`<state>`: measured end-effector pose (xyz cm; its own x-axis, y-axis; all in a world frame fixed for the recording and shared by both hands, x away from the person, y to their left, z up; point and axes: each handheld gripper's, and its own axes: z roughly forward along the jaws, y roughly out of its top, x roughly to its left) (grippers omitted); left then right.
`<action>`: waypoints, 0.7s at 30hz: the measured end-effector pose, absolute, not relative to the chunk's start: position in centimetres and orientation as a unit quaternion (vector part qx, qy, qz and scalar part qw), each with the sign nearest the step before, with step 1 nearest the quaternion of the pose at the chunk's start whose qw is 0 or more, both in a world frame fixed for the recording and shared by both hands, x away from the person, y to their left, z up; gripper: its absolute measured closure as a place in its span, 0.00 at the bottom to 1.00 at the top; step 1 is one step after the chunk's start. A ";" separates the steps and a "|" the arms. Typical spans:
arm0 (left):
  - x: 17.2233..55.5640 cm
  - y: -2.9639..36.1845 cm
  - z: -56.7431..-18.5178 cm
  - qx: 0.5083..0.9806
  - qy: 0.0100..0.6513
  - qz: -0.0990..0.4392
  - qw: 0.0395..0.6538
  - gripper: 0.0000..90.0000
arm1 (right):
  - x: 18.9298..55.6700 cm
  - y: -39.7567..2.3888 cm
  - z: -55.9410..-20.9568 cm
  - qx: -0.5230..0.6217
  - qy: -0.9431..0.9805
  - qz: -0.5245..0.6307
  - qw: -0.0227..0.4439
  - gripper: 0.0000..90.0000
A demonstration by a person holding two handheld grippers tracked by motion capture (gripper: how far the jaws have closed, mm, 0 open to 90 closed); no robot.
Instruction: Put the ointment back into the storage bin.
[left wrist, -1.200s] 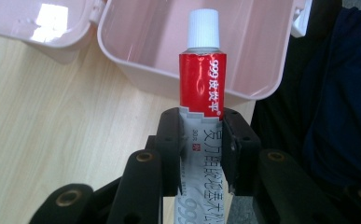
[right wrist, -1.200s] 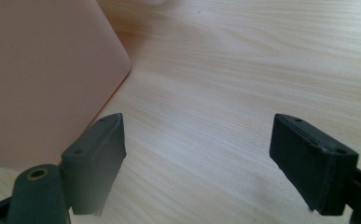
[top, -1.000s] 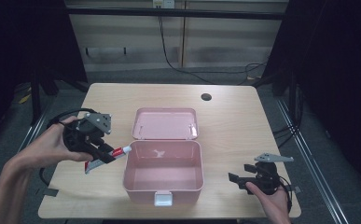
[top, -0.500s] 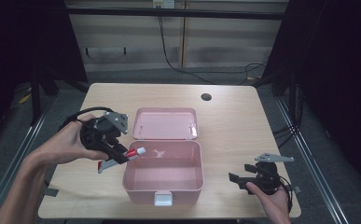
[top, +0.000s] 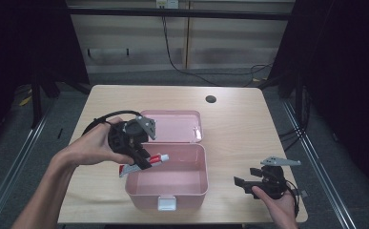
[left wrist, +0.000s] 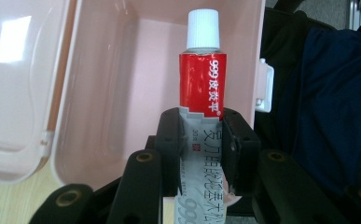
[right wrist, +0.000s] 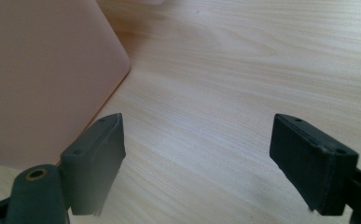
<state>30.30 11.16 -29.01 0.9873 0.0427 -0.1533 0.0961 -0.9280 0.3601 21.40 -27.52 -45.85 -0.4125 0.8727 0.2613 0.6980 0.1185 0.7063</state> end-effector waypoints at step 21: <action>30.5 7.4 -31.7 0.980 0.016 -0.097 0.172 0.79 | 21.4 -27.5 -45.8 0.531 0.740 0.399 0.108 0.20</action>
<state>30.47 7.44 -31.71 0.9808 -0.0019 -0.1948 0.0645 -0.9404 0.3339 21.41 -27.48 -45.84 -0.4131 0.8719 0.2629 0.6993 0.1188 0.7049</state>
